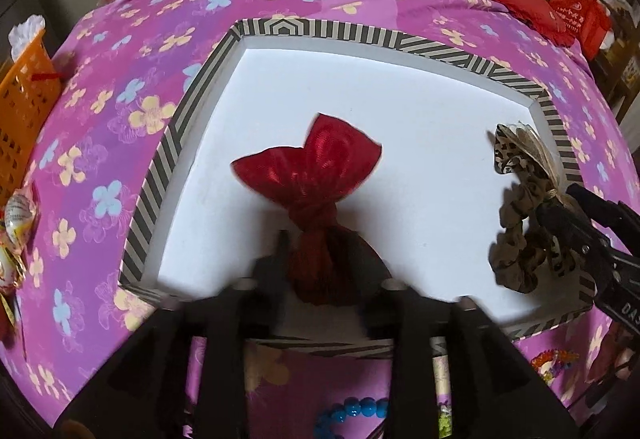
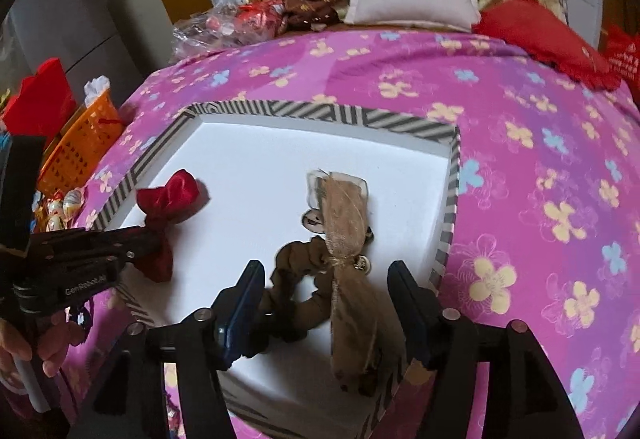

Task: Organize jewelry
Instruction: 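Carry the bow and scrunchie into the white tray and open both tools, then withdraw both open tools from the tray toward the remaining bracelets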

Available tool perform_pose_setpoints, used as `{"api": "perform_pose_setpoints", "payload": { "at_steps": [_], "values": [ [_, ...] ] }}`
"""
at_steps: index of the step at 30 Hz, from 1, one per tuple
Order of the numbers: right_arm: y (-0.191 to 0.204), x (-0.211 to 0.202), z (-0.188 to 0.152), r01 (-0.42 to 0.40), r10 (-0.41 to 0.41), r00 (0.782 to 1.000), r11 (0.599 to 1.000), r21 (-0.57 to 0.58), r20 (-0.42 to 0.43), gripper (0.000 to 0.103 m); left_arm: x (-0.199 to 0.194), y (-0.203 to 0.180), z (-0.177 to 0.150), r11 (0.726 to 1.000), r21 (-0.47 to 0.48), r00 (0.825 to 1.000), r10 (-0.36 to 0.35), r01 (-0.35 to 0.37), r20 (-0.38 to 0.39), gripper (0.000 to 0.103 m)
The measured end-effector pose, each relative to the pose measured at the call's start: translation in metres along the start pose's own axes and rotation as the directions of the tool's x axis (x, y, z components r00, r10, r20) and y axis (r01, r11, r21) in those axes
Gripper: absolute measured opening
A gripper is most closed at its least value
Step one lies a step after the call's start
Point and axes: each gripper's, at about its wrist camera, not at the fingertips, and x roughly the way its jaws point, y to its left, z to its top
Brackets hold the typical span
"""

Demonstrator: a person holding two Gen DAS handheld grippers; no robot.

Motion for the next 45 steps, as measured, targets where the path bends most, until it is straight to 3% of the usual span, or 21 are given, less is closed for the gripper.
{"api": "perform_pose_setpoints", "payload": {
  "at_steps": [12,16,20,27,45],
  "values": [
    [0.018,-0.056,-0.023,-0.014,0.015,0.997,1.000,-0.003,0.078,0.063,-0.046,-0.002,-0.022,1.000,0.008,0.997,0.028,-0.029,0.068,0.046],
    [0.030,-0.077,-0.036,-0.026,0.026,0.994,1.000,-0.003,0.108,0.071,-0.068,-0.001,-0.037,0.999,0.006,0.994,0.043,-0.044,0.099,0.046],
    [0.043,-0.091,-0.050,-0.034,0.036,0.992,0.999,-0.016,0.120,0.071,-0.086,-0.002,-0.054,0.997,0.013,0.989,0.068,-0.070,0.128,0.046],
    [0.055,-0.106,-0.072,-0.055,0.055,0.990,0.999,-0.004,0.131,0.071,-0.110,0.001,-0.083,0.997,-0.003,0.982,0.082,-0.083,0.168,0.046],
    [0.071,-0.123,-0.107,-0.045,0.045,0.991,0.999,0.002,0.122,0.074,-0.132,0.017,-0.146,0.990,-0.084,0.976,0.125,-0.112,0.178,0.046]
  ]
}}
